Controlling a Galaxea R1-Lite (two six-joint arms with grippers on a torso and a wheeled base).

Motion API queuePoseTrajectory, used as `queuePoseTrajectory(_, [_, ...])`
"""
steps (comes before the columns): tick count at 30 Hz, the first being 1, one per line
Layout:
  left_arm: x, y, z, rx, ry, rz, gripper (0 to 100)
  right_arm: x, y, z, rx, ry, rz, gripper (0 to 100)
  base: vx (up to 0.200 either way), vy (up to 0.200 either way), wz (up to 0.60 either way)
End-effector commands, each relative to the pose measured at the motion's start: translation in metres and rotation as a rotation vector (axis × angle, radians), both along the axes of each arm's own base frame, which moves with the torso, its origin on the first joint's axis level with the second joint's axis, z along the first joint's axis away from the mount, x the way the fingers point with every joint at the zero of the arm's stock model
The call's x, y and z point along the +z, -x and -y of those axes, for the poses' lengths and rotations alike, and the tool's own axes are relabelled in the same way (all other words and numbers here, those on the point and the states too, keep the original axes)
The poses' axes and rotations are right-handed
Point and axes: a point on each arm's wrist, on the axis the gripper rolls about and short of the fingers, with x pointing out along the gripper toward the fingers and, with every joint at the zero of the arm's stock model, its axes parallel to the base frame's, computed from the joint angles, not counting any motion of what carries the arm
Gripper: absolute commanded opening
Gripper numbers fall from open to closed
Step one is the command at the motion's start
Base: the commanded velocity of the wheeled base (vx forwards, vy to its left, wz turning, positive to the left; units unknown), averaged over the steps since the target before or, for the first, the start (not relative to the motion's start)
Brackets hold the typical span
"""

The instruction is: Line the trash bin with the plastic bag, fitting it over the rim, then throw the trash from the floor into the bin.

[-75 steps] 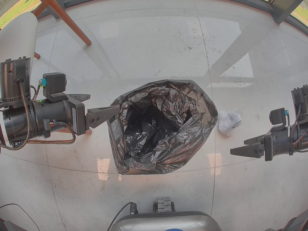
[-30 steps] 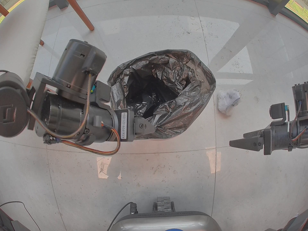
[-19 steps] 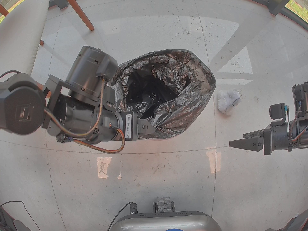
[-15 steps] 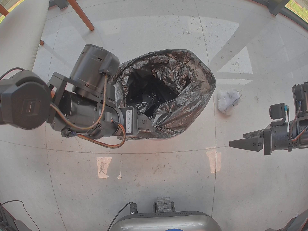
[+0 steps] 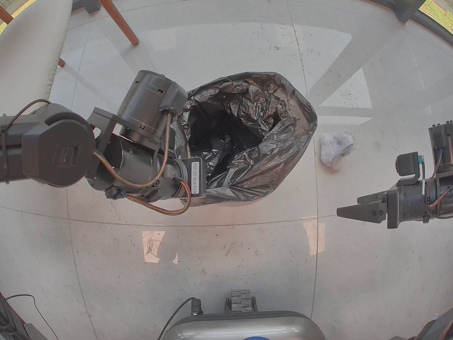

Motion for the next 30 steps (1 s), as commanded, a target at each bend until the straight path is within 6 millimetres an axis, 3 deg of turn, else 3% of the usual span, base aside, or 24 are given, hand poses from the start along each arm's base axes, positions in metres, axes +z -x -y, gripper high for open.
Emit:
queuePoseTrajectory(1, [0.002,0.001,0.000,-0.001,0.000,0.005,0,-0.001,0.000,0.000,0.001,0.001,-0.002,100,0.000,0.000,0.00])
queuePoseTrajectory(9, [0.012,0.017,-0.013,-0.001,-0.001,0.007,0,-0.001,-0.001,0.000,0.000,0.002,-0.003,100,0.000,0.000,0.00])
queuePoseTrajectory(12, [0.015,0.036,-0.026,-0.003,-0.022,-0.022,0,-0.002,-0.002,-0.001,0.000,0.004,-0.008,100,0.000,0.000,0.00])
queuePoseTrajectory(18, [-0.009,0.050,-0.038,-0.005,-0.084,-0.103,0,-0.005,-0.004,-0.001,0.000,0.011,-0.019,100,0.000,0.000,0.00])
queuePoseTrajectory(24, [-0.022,0.047,-0.034,-0.012,-0.079,-0.098,0,-0.005,-0.009,-0.005,0.007,0.012,-0.019,100,0.000,0.000,0.00])
queuePoseTrajectory(30, [-0.018,0.034,-0.018,-0.027,-0.006,0.005,0,0.005,-0.027,-0.028,0.054,-0.011,-0.009,100,0.000,0.000,0.00])
